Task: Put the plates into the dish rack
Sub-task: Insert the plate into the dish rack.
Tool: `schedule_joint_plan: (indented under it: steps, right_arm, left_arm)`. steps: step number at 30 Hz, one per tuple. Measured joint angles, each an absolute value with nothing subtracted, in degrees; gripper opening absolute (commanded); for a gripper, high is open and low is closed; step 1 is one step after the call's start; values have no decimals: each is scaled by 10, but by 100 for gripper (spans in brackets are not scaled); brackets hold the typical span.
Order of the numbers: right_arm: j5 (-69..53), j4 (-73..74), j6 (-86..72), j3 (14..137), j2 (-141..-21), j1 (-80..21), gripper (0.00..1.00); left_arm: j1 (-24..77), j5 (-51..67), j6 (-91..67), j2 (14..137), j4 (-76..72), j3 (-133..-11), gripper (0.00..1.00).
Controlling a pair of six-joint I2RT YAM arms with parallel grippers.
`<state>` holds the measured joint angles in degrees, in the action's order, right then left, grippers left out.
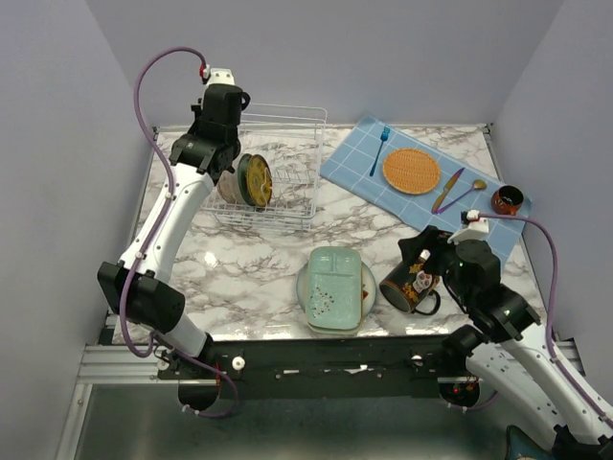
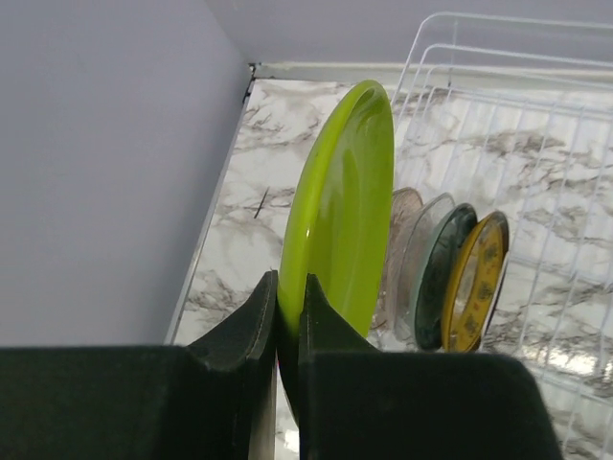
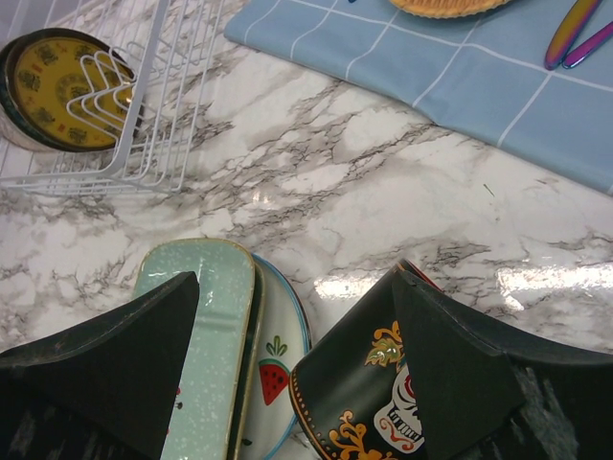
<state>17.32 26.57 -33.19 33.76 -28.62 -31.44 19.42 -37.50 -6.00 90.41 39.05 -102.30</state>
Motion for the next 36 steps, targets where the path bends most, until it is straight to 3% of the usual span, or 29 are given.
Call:
schedule_joint_plan:
  steps: [14,36]
  right_arm:
    - [173,264,-332,337,-297,-314,91]
    - [173,263,-331,336,-291,-314,91]
  left_arm:
    - [117,-360,-2,886,331,-869,0]
    - [87,-298,42,909,244,-861,0]
